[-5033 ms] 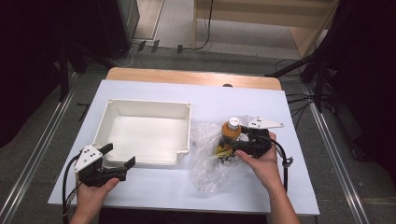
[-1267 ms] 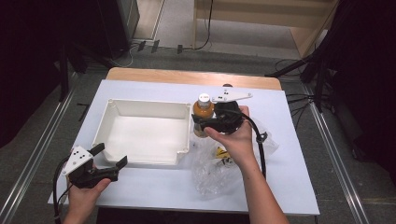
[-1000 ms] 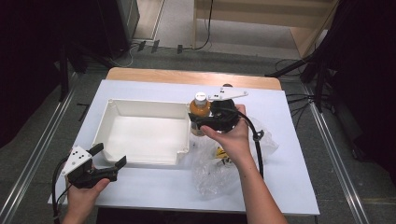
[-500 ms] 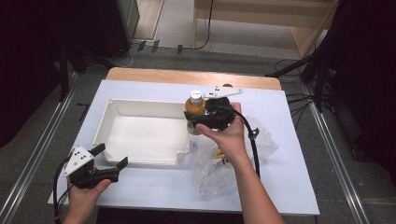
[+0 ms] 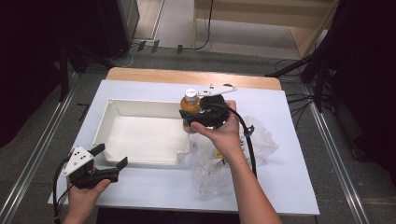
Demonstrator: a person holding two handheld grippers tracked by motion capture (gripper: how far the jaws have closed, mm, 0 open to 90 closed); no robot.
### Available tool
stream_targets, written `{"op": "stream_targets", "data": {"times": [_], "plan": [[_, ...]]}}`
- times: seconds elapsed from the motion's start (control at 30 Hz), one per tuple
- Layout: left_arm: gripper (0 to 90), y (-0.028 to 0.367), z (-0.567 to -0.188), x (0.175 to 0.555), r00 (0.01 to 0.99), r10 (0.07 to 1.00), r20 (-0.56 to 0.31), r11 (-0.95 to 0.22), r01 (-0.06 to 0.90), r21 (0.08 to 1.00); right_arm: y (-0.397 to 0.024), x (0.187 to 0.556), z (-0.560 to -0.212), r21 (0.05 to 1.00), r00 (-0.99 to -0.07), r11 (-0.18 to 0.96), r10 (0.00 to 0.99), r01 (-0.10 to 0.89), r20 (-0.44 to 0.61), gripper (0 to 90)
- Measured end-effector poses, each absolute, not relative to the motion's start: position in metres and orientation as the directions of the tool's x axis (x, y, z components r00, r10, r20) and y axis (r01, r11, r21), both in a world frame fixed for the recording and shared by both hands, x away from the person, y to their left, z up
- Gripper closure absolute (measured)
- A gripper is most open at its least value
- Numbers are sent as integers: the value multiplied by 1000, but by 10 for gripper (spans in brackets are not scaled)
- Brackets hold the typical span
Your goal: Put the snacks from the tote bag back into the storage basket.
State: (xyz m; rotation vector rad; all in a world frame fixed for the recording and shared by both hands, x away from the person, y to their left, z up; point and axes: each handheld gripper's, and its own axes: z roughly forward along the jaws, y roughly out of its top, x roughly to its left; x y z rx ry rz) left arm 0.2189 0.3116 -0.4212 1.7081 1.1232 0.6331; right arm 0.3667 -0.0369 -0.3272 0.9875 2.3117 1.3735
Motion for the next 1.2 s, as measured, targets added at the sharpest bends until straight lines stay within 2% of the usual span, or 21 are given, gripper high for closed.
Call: {"op": "stream_targets", "data": {"times": [1.2], "plan": [[41, 313, -422, 220, 441, 893, -87, -107, 397, 911, -4, 374, -332, 851, -759, 335, 643, 405, 108, 313]]}}
